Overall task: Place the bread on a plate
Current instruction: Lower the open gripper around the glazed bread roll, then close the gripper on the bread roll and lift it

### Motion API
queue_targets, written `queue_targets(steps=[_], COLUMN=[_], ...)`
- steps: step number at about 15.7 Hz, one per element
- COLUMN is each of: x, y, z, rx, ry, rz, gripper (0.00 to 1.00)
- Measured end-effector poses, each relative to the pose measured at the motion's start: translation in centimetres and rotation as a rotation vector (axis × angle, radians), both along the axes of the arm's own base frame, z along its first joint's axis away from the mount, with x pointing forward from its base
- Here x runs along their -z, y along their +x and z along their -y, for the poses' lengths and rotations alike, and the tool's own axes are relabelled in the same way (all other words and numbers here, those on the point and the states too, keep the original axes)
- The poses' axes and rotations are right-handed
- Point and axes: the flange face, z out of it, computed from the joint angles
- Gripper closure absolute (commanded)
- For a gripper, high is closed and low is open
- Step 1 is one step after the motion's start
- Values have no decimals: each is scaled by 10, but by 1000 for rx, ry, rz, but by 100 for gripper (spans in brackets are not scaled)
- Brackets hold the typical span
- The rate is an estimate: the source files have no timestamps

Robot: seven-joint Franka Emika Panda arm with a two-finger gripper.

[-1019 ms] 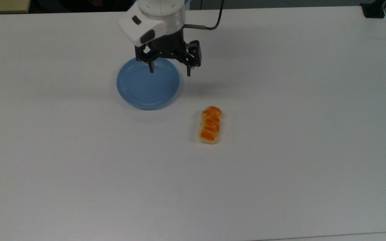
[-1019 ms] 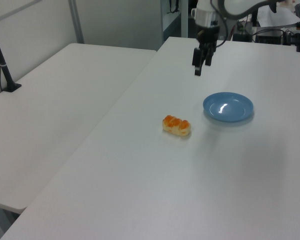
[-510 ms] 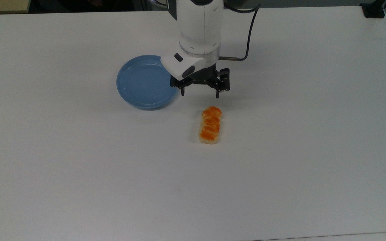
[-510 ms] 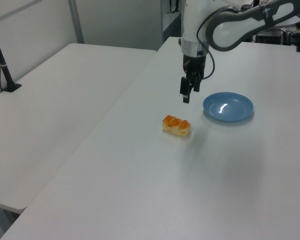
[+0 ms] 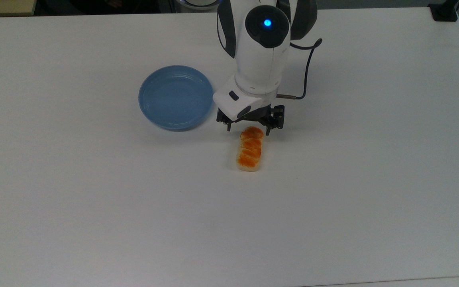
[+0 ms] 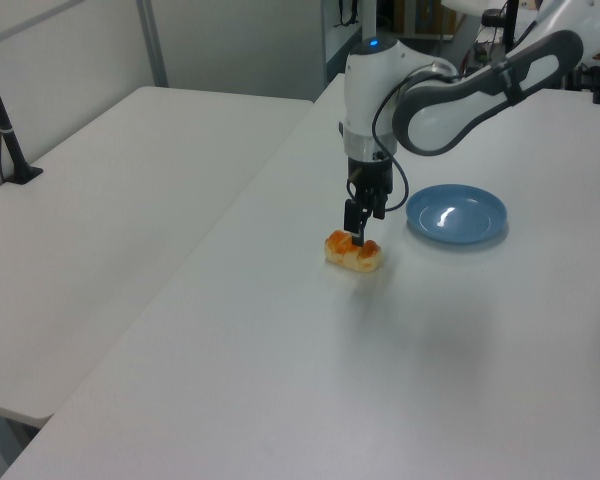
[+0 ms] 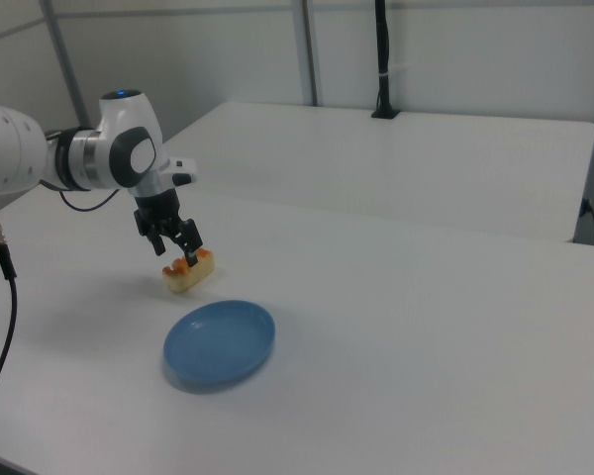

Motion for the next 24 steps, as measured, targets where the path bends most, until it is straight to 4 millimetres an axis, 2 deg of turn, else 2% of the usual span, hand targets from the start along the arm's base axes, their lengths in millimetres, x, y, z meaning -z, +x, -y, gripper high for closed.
queue_targets(steps=[6,15,17,19,20,24], x=[18,39,45,52,54,52], y=[16,18,18,17,18,20], z=[-7,-7,-12,-15,-16,-17], rx=[18,25,17,17,18,29], ry=[-17,-49,-61,-65,-64,-61], rz=[6,-10,-10,-14,-14,-5], gripper=[0,2,14,36,42,45])
